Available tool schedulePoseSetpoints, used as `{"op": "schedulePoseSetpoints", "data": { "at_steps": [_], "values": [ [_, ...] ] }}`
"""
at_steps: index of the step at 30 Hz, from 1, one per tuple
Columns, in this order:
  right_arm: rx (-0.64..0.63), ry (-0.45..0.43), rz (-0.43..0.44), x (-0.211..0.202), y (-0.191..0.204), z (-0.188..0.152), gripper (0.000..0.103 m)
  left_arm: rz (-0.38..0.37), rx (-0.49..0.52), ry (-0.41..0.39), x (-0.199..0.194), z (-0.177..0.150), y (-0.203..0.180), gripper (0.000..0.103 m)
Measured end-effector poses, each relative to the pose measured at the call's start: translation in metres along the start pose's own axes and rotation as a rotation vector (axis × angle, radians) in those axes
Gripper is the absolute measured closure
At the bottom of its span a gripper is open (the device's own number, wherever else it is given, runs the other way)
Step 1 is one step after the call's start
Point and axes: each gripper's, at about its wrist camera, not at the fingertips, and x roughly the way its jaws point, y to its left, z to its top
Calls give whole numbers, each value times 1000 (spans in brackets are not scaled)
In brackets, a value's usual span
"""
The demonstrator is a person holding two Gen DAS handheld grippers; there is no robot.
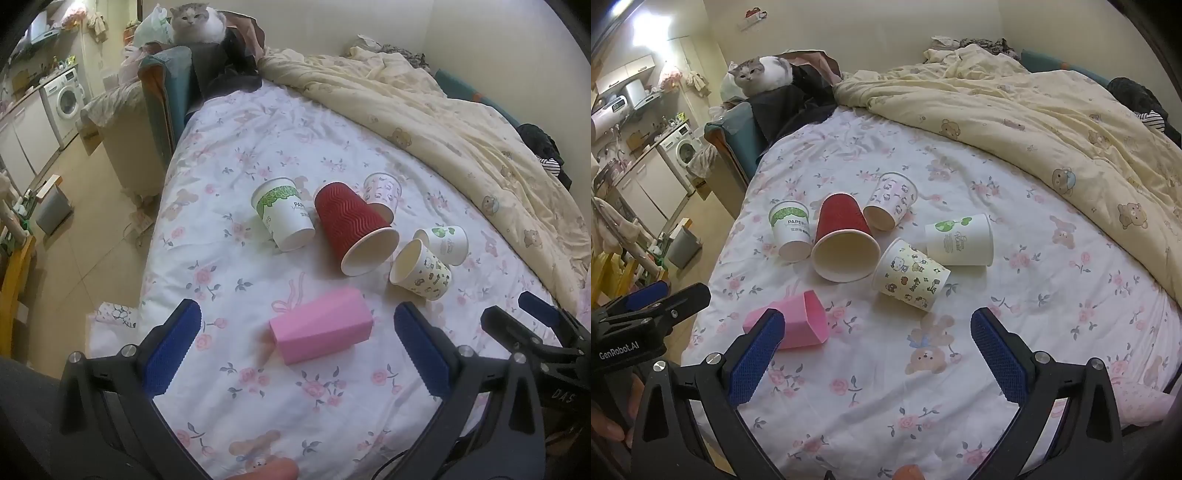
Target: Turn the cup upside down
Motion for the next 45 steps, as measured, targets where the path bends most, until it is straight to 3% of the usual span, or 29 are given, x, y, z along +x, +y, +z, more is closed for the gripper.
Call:
{"op": "schedulePoseSetpoints", "data": {
  "at_steps": [45],
  "values": [
    [-1,2,-2,2,-2,0,0,-4,-8,16,5,-5,-1,0]
  ]
}}
